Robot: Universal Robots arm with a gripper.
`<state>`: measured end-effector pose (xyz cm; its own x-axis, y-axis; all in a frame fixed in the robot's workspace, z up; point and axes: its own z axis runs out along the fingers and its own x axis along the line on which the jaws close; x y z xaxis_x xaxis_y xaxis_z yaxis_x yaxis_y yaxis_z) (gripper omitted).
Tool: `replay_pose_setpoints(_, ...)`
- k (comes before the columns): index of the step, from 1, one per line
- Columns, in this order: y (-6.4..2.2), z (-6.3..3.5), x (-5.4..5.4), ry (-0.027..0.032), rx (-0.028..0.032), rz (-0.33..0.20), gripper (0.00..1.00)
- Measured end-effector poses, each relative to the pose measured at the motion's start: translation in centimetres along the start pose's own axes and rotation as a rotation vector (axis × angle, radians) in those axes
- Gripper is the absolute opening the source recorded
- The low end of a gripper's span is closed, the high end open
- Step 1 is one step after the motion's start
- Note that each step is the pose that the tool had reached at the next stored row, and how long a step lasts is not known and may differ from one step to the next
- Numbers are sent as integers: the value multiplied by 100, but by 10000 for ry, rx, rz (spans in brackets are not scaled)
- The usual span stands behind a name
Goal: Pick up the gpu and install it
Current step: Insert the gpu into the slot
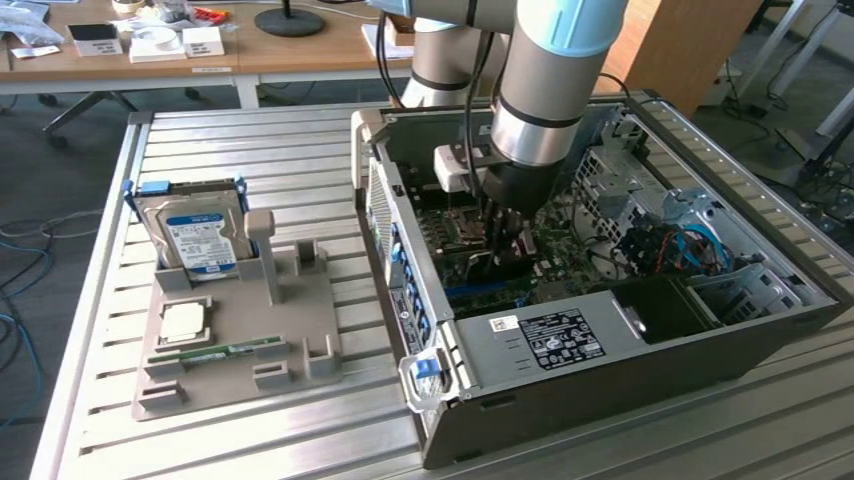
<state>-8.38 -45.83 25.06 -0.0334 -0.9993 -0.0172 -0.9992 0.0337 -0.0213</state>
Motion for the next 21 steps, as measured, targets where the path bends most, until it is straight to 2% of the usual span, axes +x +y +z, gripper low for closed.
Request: replay_pose_setpoints(21, 0, -3, 10, 0, 0, 0, 27)
